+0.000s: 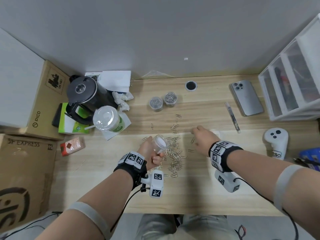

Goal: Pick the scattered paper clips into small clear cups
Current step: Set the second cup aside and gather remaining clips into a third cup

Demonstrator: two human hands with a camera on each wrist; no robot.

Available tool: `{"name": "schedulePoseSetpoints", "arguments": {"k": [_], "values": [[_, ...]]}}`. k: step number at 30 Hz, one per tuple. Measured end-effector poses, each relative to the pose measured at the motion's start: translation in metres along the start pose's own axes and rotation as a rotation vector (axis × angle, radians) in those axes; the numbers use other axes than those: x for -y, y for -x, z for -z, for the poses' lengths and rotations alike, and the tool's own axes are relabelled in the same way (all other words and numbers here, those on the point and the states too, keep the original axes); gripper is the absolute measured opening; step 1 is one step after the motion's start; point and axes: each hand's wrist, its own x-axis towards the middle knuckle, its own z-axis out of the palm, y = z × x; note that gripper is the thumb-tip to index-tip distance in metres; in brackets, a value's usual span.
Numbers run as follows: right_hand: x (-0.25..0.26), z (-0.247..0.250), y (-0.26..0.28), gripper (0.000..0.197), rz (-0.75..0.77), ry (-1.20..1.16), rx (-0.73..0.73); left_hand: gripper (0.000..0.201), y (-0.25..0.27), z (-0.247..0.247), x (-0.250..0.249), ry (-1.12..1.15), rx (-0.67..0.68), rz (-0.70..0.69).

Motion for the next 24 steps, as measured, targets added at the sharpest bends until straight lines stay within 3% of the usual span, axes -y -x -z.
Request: {"name": "schedulePoseSetpoints", "arguments": {"k": [8,14,20,24], "values": [[0.029,-0.021,-0.012,0.025,0.074,-0.037,0.112,0.070,0.009,0.024,0.002,0.021,0.059,-0.013],[0.054,-0.026,-0.012,0.016,0.096,-0.291,0.144,0.072,0.012,0.033,0.002,0.049,0.009,-0.006],[0.049,-0.005,-0.031,0.034,0.049,-0.203,-0.181,0.073,0.007,0.045,-0.002,0.029,-0.036,0.001],[0.044,0.008,-0.052,0.056,0.018,-0.089,-0.227,0.091,0.007,0.052,-0.004,0.030,-0.017,-0.008]]}}
